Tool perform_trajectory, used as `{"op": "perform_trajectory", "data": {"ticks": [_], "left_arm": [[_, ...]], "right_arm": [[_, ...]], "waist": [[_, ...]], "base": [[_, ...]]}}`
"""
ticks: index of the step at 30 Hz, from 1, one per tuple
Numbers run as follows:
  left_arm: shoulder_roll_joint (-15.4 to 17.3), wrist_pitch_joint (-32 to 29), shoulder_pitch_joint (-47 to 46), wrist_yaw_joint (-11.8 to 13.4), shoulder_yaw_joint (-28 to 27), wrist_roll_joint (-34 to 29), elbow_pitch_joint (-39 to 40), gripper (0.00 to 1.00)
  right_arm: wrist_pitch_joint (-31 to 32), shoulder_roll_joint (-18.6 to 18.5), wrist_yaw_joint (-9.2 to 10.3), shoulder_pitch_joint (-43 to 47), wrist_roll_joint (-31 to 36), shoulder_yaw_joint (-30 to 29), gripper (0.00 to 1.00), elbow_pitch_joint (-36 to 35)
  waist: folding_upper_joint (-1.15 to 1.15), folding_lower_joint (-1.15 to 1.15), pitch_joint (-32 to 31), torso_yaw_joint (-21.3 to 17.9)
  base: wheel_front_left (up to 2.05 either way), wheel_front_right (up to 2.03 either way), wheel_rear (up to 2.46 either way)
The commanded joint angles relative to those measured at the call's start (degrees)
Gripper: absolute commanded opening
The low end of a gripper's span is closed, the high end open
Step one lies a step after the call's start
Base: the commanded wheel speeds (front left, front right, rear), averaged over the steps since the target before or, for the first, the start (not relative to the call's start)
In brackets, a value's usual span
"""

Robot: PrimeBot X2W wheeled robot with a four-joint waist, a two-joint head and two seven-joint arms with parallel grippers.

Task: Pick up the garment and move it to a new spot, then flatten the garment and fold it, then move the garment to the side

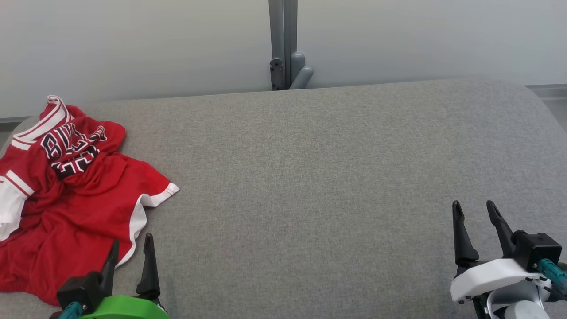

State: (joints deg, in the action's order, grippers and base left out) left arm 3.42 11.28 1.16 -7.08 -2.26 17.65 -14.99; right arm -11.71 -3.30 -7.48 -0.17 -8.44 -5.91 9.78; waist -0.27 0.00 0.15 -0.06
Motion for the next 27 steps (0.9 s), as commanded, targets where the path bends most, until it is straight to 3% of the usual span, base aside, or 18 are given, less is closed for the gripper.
{"op": "perform_trajectory", "data": {"ticks": [1, 27], "left_arm": [[0.3, 0.6, 0.2, -0.2, -0.3, -1.1, 0.3, 1.0], [-0.1, 3.6, 0.8, -0.4, -1.1, -9.6, -2.2, 1.0]], "right_arm": [[-0.5, -0.3, -0.01, 0.6, 1.4, -0.1, 1.0, -0.6], [-3.2, -0.4, -0.02, 2.1, 11.0, -1.3, 1.0, 0.6]], "waist": [[0.2, 0.0, 0.0, 0.0], [0.26, 0.0, -0.2, -0.1]], "base": [[0.0, 0.0, 0.0], [0.0, 0.0, 0.0]]}}
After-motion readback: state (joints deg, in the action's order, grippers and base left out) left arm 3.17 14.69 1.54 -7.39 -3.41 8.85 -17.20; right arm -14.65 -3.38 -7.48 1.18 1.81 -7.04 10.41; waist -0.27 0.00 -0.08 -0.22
